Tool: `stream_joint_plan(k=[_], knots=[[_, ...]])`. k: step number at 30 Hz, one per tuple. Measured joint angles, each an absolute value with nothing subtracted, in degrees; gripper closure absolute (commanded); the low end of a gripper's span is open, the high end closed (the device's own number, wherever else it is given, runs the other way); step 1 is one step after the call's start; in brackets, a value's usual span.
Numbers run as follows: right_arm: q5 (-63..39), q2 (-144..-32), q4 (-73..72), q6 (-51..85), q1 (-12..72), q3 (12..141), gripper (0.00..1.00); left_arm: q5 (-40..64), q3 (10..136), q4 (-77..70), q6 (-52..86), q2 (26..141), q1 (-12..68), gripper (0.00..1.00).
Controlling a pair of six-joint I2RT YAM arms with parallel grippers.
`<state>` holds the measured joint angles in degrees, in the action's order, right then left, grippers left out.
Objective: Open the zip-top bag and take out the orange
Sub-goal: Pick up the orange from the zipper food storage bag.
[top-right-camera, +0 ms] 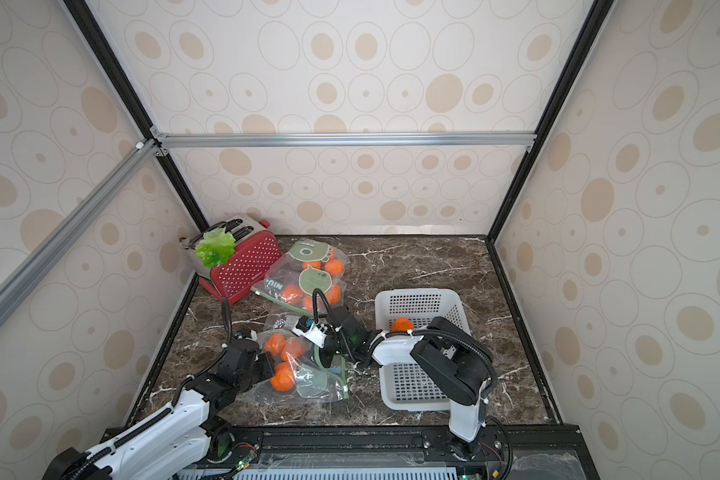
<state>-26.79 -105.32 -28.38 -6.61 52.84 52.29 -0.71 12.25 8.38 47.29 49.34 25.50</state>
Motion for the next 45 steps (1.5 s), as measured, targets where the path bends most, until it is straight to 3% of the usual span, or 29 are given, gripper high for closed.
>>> stream_joint_plan(k=[9, 19, 22, 29, 45], knots=[[-25.39, -111.15, -29.78, -4.73, 52.97, 56.51, 0.21, 1.48, 12.34, 5.43, 46.61, 51.88, 25.5, 1.0], [-28.99, -115.55, -26.81, -3.64, 53.15, 61.06, 0.21, 1.91, 12.38, 5.08, 45.6, 52.6, 25.5, 1.0], [-29.54, -117.12, -23.22, -4.43, 53.6, 64.12, 0.26, 2.17, 12.56, 5.13, 45.58, 52.95, 25.5, 1.0], [-29.87, -117.21, -19.68, -6.85, 54.15, 65.78, 0.49, 3.36, 12.8, 5.87, 45.6, 52.51, 25.43, 1.0], [-24.77, -98.28, -12.1, -9.08, 52.9, 54.52, 0.46, 3.81, 13.91, 10.48, 45.6, 43.27, 25.82, 1.0]])
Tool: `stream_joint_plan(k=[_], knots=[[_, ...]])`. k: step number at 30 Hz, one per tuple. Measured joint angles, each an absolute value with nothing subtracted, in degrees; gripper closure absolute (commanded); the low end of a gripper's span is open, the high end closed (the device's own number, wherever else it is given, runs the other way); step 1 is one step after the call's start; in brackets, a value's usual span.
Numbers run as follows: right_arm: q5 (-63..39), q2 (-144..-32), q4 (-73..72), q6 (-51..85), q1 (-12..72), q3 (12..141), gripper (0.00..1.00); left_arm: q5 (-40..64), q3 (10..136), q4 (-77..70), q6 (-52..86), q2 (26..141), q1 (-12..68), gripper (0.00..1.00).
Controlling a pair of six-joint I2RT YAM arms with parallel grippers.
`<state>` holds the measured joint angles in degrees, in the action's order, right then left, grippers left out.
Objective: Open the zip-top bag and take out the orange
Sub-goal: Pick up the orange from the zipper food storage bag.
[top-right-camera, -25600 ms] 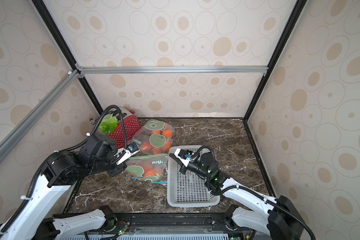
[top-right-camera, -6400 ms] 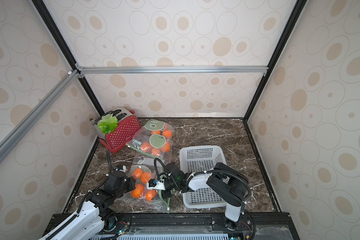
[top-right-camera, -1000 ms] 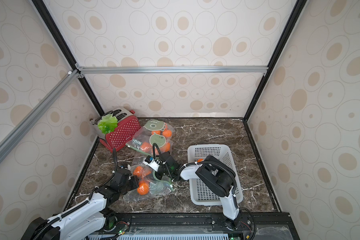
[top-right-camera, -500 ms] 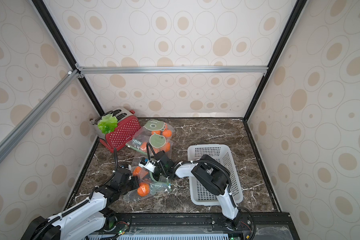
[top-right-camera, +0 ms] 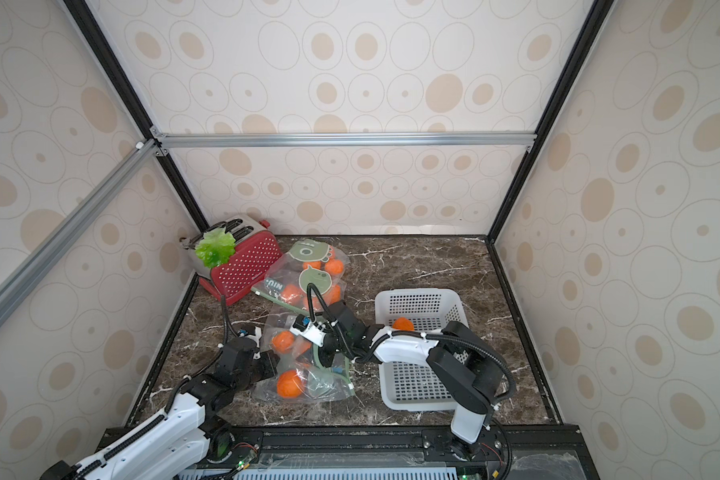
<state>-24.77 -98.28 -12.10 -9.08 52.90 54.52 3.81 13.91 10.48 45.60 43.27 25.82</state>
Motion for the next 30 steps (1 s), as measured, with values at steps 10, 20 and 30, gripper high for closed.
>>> stream_joint_plan(k=[10, 20, 30], knots=[[-22.61, -95.02, -9.58, -5.43, 49.3, 51.46, 0.32, 3.79, 14.52, 10.9, 45.56, 41.06, 26.13, 1.0], [-23.22, -99.85, -7.68, -5.23, 48.1, 51.57, 0.28, 0.67, 14.52, 12.84, 45.34, 43.13, 25.71, 1.0], [-24.03, -104.2, -9.56, -4.86, 49.87, 52.8, 0.21, 0.05, 14.52, 12.84, 45.15, 44.53, 25.71, 1.0]])
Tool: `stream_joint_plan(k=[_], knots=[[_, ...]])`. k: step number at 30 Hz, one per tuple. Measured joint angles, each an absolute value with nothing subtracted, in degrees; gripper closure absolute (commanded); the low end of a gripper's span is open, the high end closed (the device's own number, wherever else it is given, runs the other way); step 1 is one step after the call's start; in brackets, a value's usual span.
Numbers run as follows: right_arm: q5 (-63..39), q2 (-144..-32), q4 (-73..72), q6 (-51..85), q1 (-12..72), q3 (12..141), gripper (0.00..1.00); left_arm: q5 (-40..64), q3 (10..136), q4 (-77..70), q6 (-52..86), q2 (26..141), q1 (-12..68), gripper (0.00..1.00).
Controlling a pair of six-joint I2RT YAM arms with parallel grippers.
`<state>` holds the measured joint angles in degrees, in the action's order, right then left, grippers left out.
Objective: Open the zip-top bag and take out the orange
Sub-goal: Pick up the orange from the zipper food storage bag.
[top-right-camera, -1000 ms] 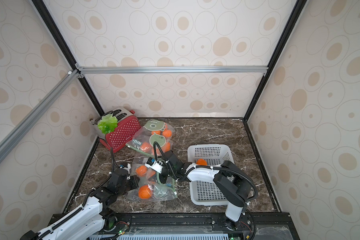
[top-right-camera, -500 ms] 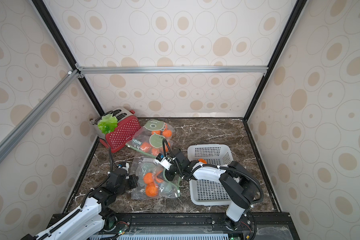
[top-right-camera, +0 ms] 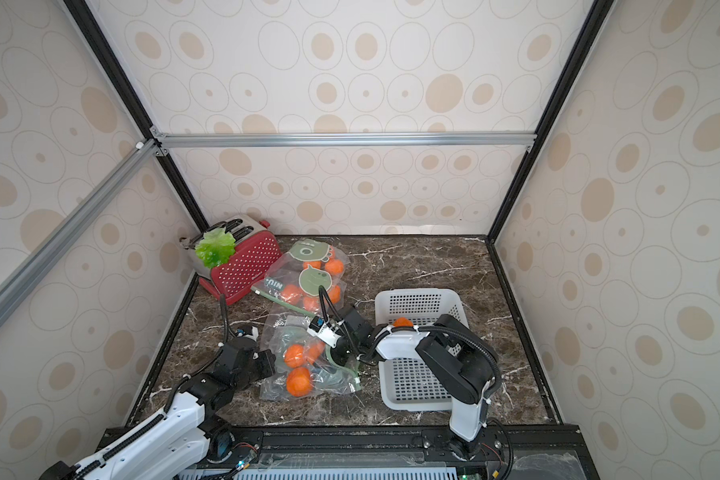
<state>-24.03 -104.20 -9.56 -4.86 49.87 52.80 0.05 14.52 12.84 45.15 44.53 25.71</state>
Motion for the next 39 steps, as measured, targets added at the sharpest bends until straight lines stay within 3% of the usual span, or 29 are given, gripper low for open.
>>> stream_joint_plan(k=[5, 9, 15, 28, 39], knots=[[-22.59, -106.0, -9.98, -3.66, 50.59, 55.35, 0.22, 0.05, 14.52, 12.82, 45.08, 45.45, 25.71, 1.0], [-22.55, -107.04, -11.05, -2.94, 50.72, 56.25, 0.38, 0.05, 14.52, 12.84, 44.97, 45.65, 25.71, 1.0], [-23.79, -105.75, -8.73, -4.19, 50.74, 56.25, 0.43, -0.16, 14.52, 12.99, 44.97, 45.3, 25.71, 1.0], [-20.21, -85.12, 11.14, -7.33, 49.58, 56.9, 0.46, -4.89, 15.16, 17.96, 44.86, 39.88, 25.71, 1.0], [-7.29, -68.93, 24.67, -5.3, 41.08, 56.36, 0.47, -6.59, 19.77, 21.8, 40.66, 40.51, 25.69, 1.0]])
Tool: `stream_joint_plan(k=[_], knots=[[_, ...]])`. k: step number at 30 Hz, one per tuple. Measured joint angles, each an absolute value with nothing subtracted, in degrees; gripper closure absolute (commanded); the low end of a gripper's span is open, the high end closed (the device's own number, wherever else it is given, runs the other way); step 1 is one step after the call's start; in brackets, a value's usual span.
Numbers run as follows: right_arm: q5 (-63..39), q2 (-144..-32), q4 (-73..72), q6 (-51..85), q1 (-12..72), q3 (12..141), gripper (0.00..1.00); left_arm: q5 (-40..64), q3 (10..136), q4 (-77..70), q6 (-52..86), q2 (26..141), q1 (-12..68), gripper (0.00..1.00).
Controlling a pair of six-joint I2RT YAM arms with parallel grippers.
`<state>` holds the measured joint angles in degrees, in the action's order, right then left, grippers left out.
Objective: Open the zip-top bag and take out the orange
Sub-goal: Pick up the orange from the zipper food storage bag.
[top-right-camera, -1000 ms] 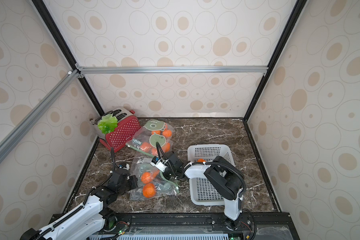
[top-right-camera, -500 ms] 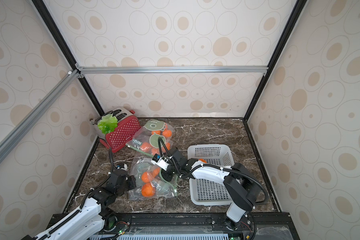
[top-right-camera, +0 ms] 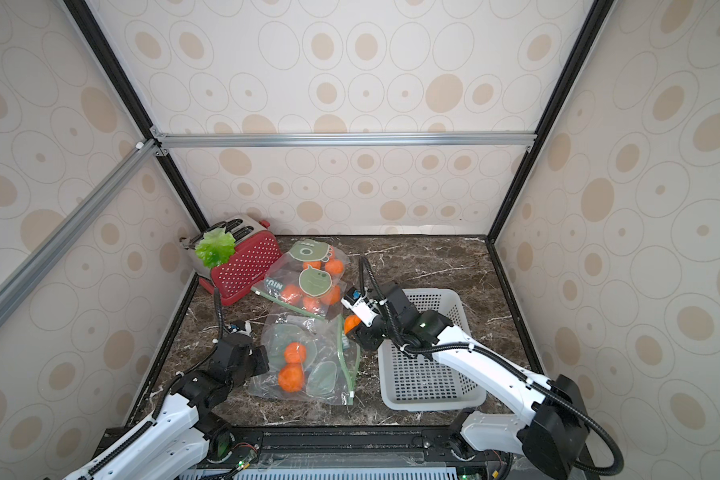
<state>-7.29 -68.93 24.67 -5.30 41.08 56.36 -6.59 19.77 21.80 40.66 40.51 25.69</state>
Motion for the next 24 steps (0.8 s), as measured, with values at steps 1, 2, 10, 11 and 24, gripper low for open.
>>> stream_joint_plan(k=[1, 2, 10, 11, 24], knots=[[-5.48, -68.34, 25.02, -4.67, 39.86, 56.34, 0.47, -6.57, 19.88, 21.8, 40.21, 40.6, 25.69, 1.0], [-2.96, -67.92, 25.26, -3.79, 38.65, 56.29, 0.46, -6.55, 19.97, 21.82, 39.66, 40.73, 25.71, 1.0], [15.77, -69.38, 26.65, 5.15, 32.1, 53.95, 0.44, -6.11, 19.99, 21.71, 37.52, 41.36, 25.69, 1.0], [16.67, -70.02, 26.68, 6.5, 30.26, 53.45, 0.44, -6.07, 19.99, 21.74, 37.43, 41.28, 25.69, 1.0], [16.88, -80.34, 23.11, 15.31, 16.84, 47.92, 0.33, -5.89, 19.99, 21.69, 37.21, 40.58, 25.71, 1.0]])
